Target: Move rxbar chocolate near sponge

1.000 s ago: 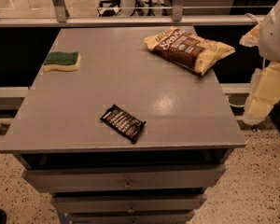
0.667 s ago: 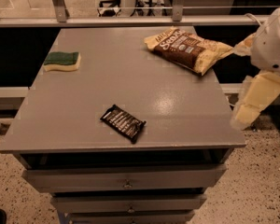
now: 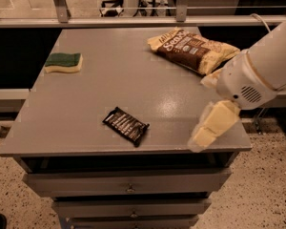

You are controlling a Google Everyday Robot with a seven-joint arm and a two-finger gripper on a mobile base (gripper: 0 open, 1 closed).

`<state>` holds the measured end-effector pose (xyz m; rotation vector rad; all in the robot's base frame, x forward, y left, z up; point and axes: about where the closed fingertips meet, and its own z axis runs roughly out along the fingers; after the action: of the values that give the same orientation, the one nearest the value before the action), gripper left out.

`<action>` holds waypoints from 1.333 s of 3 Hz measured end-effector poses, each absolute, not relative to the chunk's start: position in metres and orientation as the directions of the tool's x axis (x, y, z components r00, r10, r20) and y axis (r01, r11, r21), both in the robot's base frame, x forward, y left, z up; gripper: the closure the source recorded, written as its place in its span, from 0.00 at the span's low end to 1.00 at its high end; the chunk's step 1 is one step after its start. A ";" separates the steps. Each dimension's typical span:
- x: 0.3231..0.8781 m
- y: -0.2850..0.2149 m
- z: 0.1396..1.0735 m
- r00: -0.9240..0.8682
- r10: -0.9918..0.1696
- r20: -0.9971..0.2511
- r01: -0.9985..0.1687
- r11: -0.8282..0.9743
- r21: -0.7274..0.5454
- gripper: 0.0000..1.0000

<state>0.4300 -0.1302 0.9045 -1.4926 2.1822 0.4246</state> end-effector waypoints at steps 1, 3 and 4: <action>0.427 -0.059 0.889 -0.301 -0.689 -0.660 -0.941 0.327 0.087 0.00; 0.431 0.014 0.867 -0.208 -0.594 -0.777 -0.965 0.256 0.063 0.00; 0.440 0.025 0.852 -0.164 -0.576 -0.801 -0.969 0.247 0.020 0.00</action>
Offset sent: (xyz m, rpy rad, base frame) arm 0.0041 0.1536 -0.0313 0.3919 0.0179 0.0815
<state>0.4399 0.0248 0.8516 -1.4123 1.8375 0.7311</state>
